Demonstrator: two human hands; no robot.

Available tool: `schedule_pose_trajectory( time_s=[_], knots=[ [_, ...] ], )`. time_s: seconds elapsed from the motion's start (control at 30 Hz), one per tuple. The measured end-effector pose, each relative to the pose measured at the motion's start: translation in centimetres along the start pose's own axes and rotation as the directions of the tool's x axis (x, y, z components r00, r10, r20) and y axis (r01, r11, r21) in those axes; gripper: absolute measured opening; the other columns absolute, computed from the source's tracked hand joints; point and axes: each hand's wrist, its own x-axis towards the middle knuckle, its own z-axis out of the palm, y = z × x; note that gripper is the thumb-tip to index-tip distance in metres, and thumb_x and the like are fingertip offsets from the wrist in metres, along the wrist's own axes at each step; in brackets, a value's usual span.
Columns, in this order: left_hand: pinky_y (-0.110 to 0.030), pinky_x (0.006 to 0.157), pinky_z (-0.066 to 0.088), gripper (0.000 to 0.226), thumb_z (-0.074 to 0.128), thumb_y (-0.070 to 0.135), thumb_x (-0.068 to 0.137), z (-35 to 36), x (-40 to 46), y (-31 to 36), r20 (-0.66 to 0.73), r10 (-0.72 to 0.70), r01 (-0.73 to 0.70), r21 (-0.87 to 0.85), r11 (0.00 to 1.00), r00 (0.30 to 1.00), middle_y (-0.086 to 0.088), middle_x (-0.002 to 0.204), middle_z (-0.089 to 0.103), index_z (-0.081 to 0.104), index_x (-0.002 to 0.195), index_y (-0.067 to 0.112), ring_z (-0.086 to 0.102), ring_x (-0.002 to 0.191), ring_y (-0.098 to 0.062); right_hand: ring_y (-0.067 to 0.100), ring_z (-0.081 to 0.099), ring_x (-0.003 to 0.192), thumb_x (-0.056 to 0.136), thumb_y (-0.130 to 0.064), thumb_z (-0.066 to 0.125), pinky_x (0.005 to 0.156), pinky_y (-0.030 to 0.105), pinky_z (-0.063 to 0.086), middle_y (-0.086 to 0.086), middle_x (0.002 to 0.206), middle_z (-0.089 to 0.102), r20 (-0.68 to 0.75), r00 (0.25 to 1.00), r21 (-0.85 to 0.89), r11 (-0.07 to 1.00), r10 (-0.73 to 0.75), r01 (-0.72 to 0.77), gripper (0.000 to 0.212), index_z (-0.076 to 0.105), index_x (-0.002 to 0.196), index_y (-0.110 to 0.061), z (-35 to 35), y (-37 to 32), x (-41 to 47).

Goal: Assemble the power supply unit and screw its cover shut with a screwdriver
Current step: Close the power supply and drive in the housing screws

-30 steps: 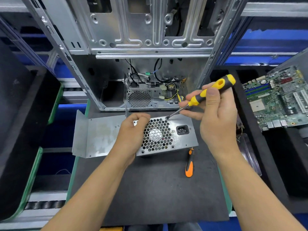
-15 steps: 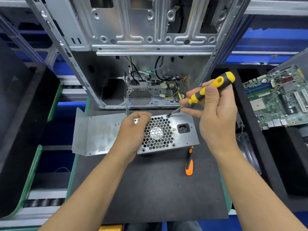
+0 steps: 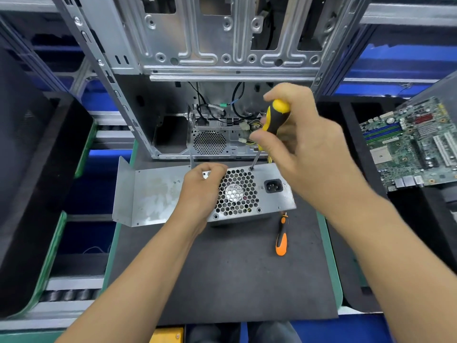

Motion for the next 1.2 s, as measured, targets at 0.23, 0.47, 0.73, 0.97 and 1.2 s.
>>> schedule_pose_trajectory(
  time_s=[0.23, 0.47, 0.73, 0.97, 1.2],
  knots=[
    [-0.051, 0.101, 0.051, 0.012, 0.066, 0.032, 0.086, 0.1, -0.1, -0.2, -0.006, 0.025, -0.025, -0.003, 1.0, 1.0, 0.0, 0.093, 0.077, 0.073, 0.087, 0.023, 0.069, 0.104, -0.026, 0.035, 0.05, 0.067, 0.097, -0.03, 0.05, 0.062, 0.036, 0.038, 0.004, 0.063, 0.042, 0.24, 0.97, -0.502, 0.851, -0.036, 0.156, 0.018, 0.053, 0.094, -0.013, -3.7, -2.4, 3.0],
    [-0.034, 0.088, 0.053, 0.01, 0.066, 0.032, 0.087, -0.1, 0.4, -0.2, -0.04, 0.021, -0.02, 0.016, 1.0, 0.999, 0.007, 0.091, 0.076, 0.073, 0.087, 0.026, 0.068, 0.096, -0.017, 0.016, 0.053, 0.09, 0.101, -0.036, 0.041, 0.083, 0.033, 0.04, 0.007, 0.106, 0.049, 0.623, 0.777, -0.526, 0.781, 0.085, 0.336, 0.024, 0.052, 0.105, -0.015, -3.9, -4.5, 5.8],
    [-0.018, 0.048, 0.042, 0.012, 0.065, 0.036, 0.089, -0.2, 0.5, 0.0, -0.035, 0.004, -0.002, 0.056, 0.998, 0.999, -0.001, 0.085, 0.056, 0.071, 0.089, 0.026, 0.047, 0.062, -0.015, 0.039, 0.058, 0.093, 0.103, -0.045, 0.043, 0.063, 0.041, 0.043, 0.005, 0.081, 0.037, 0.617, 0.756, -0.719, 0.544, 0.217, 0.431, 0.032, 0.047, 0.101, -0.014, -3.3, -5.6, 5.9],
    [-0.005, 0.041, 0.033, 0.01, 0.064, 0.031, 0.091, 0.0, 0.5, -0.5, -0.038, 0.058, -0.057, 0.041, 0.998, 0.998, -0.001, 0.083, 0.052, 0.072, 0.089, 0.025, 0.039, 0.056, -0.001, 0.031, 0.041, 0.071, 0.103, -0.033, 0.047, 0.068, 0.042, 0.046, 0.004, 0.071, 0.027, 0.641, 0.751, -0.706, 0.504, 0.157, 0.497, 0.036, 0.042, 0.073, -0.013, -2.9, -5.6, 6.9],
    [-0.003, 0.043, 0.035, 0.009, 0.065, 0.027, 0.091, 0.0, 0.7, -0.4, -0.054, 0.07, -0.07, 0.017, 0.997, 0.996, 0.004, 0.083, 0.06, 0.073, 0.09, 0.023, 0.046, 0.057, -0.003, 0.032, 0.058, 0.094, 0.093, -0.04, 0.062, 0.082, 0.05, 0.052, 0.002, 0.1, 0.049, 0.697, 0.676, -0.619, 0.676, 0.239, 0.4, 0.023, 0.06, 0.097, -0.017, -3.9, -6.1, 7.7]
  ],
)
